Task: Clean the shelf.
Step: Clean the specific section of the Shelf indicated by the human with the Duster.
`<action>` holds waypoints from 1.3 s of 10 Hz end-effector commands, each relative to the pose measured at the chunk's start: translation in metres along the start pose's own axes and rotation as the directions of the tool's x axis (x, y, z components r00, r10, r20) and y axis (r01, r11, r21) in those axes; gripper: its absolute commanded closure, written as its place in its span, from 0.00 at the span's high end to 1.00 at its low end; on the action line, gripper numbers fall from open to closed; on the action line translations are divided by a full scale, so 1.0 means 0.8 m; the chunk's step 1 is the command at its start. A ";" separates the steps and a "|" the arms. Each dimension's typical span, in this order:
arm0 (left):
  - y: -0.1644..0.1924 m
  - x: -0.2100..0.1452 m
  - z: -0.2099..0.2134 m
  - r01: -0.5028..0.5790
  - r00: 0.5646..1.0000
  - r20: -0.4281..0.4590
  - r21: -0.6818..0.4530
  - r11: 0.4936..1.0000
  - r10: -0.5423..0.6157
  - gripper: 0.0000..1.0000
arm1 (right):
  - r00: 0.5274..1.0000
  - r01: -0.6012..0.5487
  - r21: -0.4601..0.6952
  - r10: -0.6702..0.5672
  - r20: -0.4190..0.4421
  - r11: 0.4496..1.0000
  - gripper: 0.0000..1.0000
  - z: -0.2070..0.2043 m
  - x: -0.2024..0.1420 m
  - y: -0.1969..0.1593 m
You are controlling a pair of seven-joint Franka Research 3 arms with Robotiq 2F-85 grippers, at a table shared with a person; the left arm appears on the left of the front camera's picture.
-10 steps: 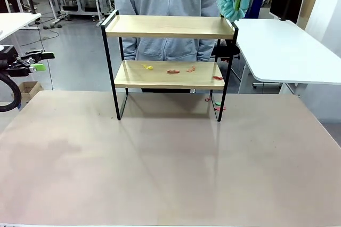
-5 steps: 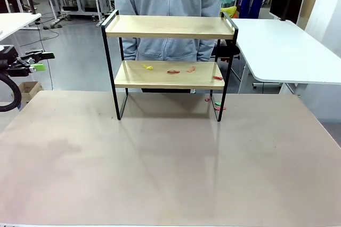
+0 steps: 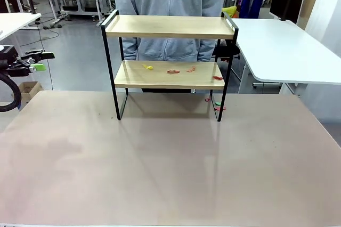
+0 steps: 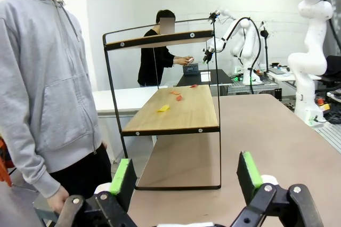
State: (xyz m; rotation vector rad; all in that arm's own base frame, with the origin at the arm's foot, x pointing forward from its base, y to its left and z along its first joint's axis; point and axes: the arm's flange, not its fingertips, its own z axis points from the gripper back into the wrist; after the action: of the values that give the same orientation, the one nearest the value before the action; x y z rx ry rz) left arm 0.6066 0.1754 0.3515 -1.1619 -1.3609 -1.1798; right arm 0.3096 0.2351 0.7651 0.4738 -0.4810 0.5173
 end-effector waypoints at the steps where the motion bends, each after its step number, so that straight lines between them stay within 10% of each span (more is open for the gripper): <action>1: -0.002 0.005 0.000 0.006 1.000 0.002 0.001 1.000 -0.006 1.00 | 0.974 -0.188 0.098 0.198 -0.114 0.977 0.13 -0.013 -0.027 -0.010; 6: -0.002 0.005 0.000 0.006 1.000 0.002 0.001 1.000 -0.006 1.00 | 0.853 -0.416 0.124 0.434 -0.291 0.901 0.13 -0.072 -0.132 -0.060; 13: -0.002 0.005 0.000 0.006 1.000 0.002 0.001 1.000 -0.006 1.00 | 0.859 -0.350 0.193 0.397 -0.323 0.916 0.13 -0.107 -0.288 -0.199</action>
State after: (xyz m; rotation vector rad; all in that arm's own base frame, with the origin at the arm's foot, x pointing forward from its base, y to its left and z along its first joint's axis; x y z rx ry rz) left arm 0.6065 0.1754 0.3516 -1.1619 -1.3610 -1.1798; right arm 0.2491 0.0829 0.5248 0.3993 -0.1541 0.9731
